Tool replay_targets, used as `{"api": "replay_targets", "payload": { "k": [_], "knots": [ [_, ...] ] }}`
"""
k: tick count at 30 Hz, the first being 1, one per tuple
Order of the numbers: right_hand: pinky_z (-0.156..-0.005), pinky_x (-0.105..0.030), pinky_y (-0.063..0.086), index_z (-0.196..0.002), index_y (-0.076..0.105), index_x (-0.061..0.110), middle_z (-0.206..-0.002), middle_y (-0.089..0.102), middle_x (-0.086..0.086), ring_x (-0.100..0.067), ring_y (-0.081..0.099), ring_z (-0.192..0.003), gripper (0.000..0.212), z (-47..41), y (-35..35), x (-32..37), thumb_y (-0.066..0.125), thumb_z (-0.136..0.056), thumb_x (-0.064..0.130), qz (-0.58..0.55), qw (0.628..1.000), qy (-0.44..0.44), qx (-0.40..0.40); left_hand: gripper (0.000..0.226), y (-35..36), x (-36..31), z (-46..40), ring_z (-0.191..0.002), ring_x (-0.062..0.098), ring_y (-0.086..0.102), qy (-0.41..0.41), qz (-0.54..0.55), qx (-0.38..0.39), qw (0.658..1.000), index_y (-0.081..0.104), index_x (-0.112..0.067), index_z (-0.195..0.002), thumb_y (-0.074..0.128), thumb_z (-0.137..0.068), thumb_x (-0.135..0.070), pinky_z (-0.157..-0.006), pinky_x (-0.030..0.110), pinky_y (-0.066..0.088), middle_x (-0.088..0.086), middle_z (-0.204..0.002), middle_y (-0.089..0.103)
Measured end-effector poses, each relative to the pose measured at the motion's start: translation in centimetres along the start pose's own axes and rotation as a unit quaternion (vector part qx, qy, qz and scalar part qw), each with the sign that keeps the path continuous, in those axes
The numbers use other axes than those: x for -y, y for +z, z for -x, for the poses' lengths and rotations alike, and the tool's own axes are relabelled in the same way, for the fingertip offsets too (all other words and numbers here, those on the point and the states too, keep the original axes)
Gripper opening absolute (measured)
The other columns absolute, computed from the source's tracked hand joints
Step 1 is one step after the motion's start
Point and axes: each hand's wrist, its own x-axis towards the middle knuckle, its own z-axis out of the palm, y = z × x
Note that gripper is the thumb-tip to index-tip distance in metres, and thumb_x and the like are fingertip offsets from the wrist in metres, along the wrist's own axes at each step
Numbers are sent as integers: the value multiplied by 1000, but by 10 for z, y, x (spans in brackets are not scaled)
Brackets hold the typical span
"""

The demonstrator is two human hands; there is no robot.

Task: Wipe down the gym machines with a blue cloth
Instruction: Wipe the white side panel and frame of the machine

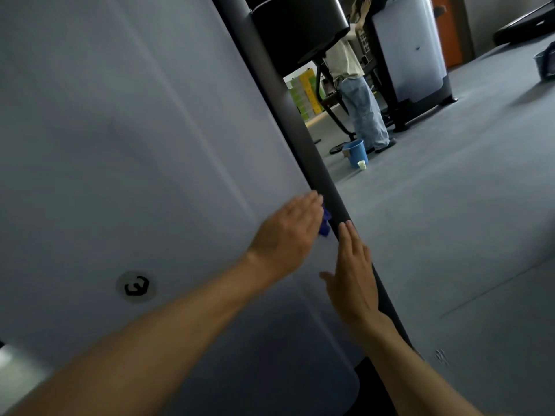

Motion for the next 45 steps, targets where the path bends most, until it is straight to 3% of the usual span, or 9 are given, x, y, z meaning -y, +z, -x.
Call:
{"api": "replay_targets", "payload": {
  "k": [4, 8, 14, 16, 20, 25, 32, 41, 45],
  "knots": [
    [-118, -47, 40, -157, 31, 5, -160, 38, -14, -29, 37, -147, 74, 0, -2, 4, 63, -92, -10, -61, 995, 24, -73, 48, -2, -30, 25, -142, 36, 50, 29, 33, 26, 999, 57, 5, -142, 38, -101, -9, -121, 45, 39, 24, -150, 53],
    [-122, -39, 33, -159, 29, 3, -166, 29, -14, -24, 29, -153, 62, 26, 15, 32, 49, -100, -4, -104, 988, -76, -82, 50, -3, -28, 44, -145, 35, 47, 37, 51, 30, 998, 50, 7, -148, 39, -101, -9, -119, 44, 40, 24, -154, 49],
    [-125, -44, 27, -164, 14, 11, -170, 16, -9, -23, 12, -158, 70, 46, 51, 61, 19, -109, 55, -68, 993, -24, -98, 70, -41, 0, 90, -155, 36, 28, -77, 44, 31, 996, 28, 10, -158, 42, -109, -38, -127, 47, 28, 26, -166, 27],
    [-124, -41, 27, -163, 17, 12, -171, 15, -8, -24, 7, -159, 65, 50, 60, 69, 32, -110, 48, -65, 990, -37, -117, 84, -54, 29, 119, -158, 34, 21, -90, 28, 39, 995, 24, 6, -160, 46, -104, -52, -129, 48, 21, 22, -169, 22],
    [-124, -47, 27, -156, 38, 4, -166, 28, -13, -36, 18, -156, 55, 65, 88, 70, 57, -106, 18, 22, 966, -212, -144, 78, -61, 65, 148, -159, 30, 21, -45, -12, 53, 998, 29, -3, -162, 51, -103, -49, -129, 48, 18, 15, -171, 22],
    [-121, -51, 34, -154, 43, 11, -161, 39, -11, -35, 32, -151, 48, 40, 88, 51, 55, -107, 16, 81, 892, -422, -138, 75, -57, 67, 150, -157, 33, 24, -23, -40, 40, 998, 29, -1, -161, 47, -103, -45, -128, 51, 22, 18, -170, 24],
    [-125, -53, 24, -161, 27, 15, -168, 24, -3, -20, 15, -157, 53, -27, 39, 23, 38, -111, 30, -176, 974, 10, -146, 76, -57, 64, 149, -158, 33, 22, -20, -56, 35, 998, 28, -1, -162, 49, -100, -39, -129, 50, 18, 18, -170, 22],
    [-121, -52, 33, -147, 52, 2, -158, 42, -17, -42, 28, -152, 45, 11, 67, 60, 62, -103, 11, -12, 912, -390, -126, 73, -53, 63, 154, -158, 34, 22, -86, -37, 6, 996, 27, 5, -160, 48, -103, -36, -129, 48, 20, 22, -169, 24],
    [-124, -51, 28, -152, 46, 7, -162, 36, -12, -32, 27, -154, 49, -33, 40, 43, 56, -105, 16, -92, 958, -222, -156, 72, -62, 70, 163, -158, 38, 18, -160, -45, 0, 986, 27, 4, -160, 42, -105, -39, -128, 51, 19, 24, -169, 20]
  ]
}}
